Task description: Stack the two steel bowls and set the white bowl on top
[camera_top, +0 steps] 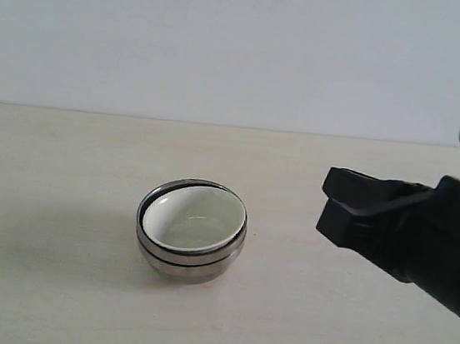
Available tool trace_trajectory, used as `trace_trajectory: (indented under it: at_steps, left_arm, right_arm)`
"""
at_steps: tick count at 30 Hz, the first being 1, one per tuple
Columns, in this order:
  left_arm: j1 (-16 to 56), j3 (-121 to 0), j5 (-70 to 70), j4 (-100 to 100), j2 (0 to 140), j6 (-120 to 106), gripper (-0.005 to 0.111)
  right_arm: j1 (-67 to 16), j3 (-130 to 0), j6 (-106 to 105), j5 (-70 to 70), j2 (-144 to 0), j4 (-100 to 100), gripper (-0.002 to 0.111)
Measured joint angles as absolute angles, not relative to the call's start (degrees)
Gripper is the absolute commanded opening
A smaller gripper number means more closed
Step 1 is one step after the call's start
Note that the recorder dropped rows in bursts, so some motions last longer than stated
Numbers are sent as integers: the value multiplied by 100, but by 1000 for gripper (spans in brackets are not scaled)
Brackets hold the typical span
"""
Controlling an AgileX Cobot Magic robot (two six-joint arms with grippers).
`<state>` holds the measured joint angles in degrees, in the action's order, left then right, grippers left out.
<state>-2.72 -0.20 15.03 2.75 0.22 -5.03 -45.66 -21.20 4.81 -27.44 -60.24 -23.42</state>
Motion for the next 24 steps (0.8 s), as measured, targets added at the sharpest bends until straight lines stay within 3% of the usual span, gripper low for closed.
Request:
trace_trajectory:
  at_steps: [20,24]
  left_arm:
    - [-272,-20,1503,275,22,-503,4]
    - [-272,-20,1503,275,22,-503,4]
  right_arm:
    - [-4559,-2097,500,-2619,-5819,-2342,0]
    - [-4086,-2097,272,-1858,-5390,-2313,0]
